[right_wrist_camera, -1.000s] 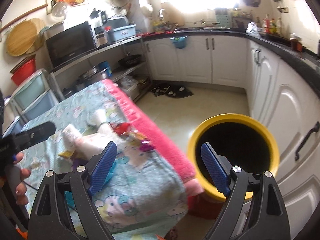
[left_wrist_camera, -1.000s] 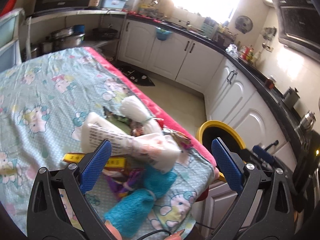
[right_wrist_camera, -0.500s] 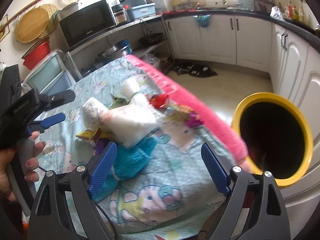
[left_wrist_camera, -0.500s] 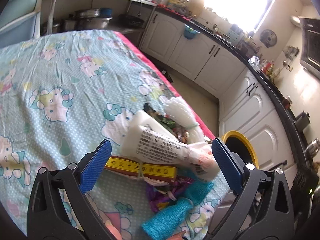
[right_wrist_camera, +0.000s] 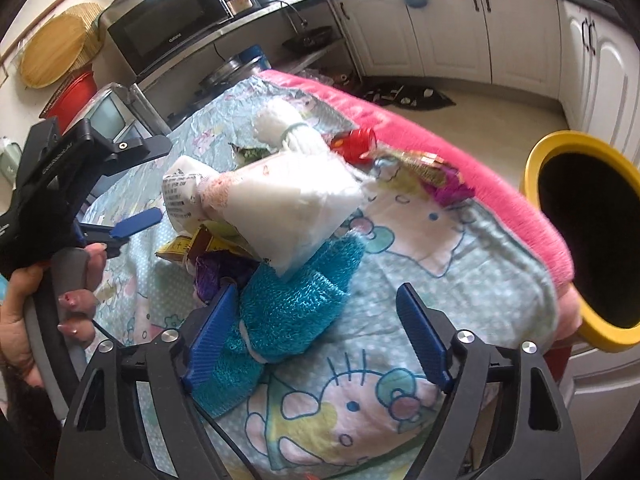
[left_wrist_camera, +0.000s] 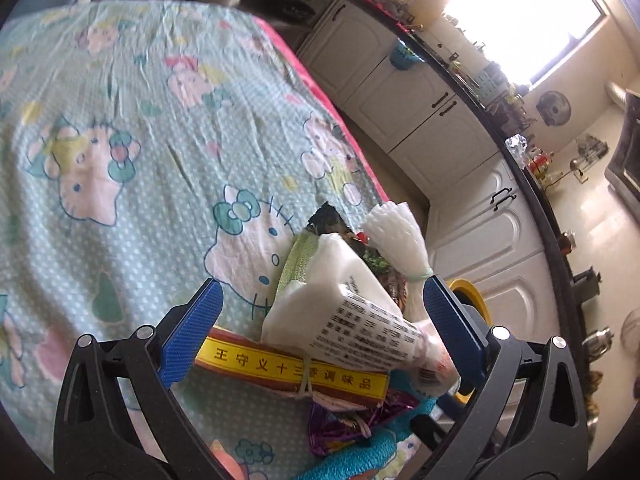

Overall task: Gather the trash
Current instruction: 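Grasp the blue mesh sponge with the right tool while the left tool grasps the white printed bag, then carry both items over the yellow bin and open both tools to drop them, then move both tools back toward the remaining trash on the bed, then grasp the yellow tape strip with the left tool while the right tool grasps the white string bundle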

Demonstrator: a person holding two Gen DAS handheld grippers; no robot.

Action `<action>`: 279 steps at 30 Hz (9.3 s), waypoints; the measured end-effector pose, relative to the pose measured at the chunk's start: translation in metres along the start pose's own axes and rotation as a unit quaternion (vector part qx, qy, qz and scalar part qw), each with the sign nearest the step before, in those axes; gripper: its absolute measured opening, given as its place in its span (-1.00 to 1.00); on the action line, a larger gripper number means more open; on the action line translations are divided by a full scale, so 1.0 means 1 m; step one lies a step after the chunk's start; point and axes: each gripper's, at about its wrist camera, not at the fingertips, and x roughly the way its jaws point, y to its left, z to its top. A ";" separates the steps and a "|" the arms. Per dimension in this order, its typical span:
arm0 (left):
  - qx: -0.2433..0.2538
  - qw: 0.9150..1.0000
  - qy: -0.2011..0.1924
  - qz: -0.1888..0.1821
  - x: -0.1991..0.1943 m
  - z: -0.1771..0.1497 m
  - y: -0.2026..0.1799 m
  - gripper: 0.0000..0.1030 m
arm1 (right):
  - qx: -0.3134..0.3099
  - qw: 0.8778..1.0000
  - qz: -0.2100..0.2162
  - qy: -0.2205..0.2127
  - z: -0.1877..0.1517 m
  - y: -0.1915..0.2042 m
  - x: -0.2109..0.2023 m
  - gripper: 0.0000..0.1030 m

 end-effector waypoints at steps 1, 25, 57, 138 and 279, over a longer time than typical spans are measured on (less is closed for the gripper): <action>-0.007 1.000 0.006 -0.005 0.003 0.000 0.003 0.79 | 0.003 1.000 0.002 0.004 0.000 -0.001 0.002 0.38; 0.002 0.999 0.021 -0.038 0.006 0.004 0.006 -0.38 | 0.019 0.999 0.039 0.011 0.000 0.002 0.002 -0.67; 0.101 0.988 -0.071 -0.096 -0.073 0.004 -0.072 -0.49 | 0.044 0.988 -0.039 -0.141 0.012 -0.050 -0.123 -0.73; 0.388 0.920 -0.050 -0.025 0.116 -0.088 -0.316 -0.46 | 0.048 0.932 -0.298 -0.201 0.059 -0.223 -0.157 -0.66; -0.106 0.994 0.032 -0.005 0.002 -0.030 0.047 0.28 | -0.155 0.984 -0.080 -0.034 0.083 0.005 0.034 0.24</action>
